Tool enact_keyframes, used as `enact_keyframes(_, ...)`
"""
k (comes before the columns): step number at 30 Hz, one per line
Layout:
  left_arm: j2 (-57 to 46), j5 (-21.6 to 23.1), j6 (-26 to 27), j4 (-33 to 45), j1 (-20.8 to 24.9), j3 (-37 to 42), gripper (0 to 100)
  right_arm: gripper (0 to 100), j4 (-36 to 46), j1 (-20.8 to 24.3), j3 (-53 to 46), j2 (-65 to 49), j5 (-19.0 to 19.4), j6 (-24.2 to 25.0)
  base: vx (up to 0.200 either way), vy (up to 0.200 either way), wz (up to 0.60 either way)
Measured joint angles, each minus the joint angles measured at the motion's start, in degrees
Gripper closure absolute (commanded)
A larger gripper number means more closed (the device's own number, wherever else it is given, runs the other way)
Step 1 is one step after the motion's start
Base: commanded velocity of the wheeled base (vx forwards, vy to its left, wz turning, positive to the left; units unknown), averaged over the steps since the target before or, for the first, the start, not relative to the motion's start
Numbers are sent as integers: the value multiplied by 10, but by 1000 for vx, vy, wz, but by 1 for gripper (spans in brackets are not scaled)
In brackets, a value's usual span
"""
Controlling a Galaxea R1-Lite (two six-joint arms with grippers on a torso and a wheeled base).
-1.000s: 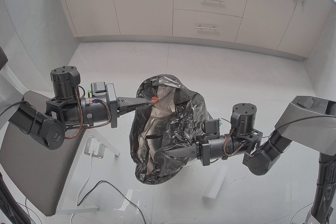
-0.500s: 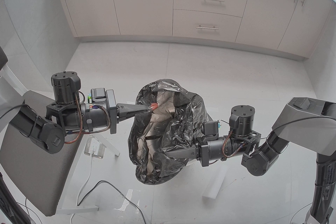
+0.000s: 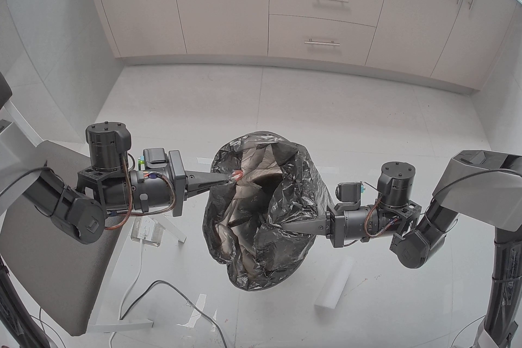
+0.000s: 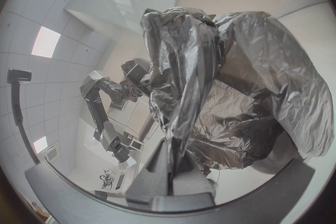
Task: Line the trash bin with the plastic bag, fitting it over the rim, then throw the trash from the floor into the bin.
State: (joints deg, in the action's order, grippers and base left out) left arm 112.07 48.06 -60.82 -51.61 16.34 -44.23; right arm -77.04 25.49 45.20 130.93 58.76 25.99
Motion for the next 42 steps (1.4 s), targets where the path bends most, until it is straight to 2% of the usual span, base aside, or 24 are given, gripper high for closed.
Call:
enact_keyframes(7, 27, -26, -1, 0, 17, -28, 100, 100, -11, -22, 4, 14, -1, 1, 0, 0, 0)
enact_keyframes(14, 46, -30, -1, 0, 22, -33, 100, 100, -39, -43, 4, 32, -25, 3, 0, 0, 0)
enact_keyframes(21, 46, -30, -2, -1, 25, -31, 100, 100, -89, -39, -3, 38, -28, 48, 0, 0, 0)
enact_keyframes(27, 47, -45, -2, 0, 30, -32, 100, 100, -91, -41, 4, 49, -30, 55, 0, 0, 0)
enact_keyframes(42, 86, -76, -1, 0, 34, -63, 100, 100, -91, -97, 45, 89, -32, 61, 0, 0, 0)
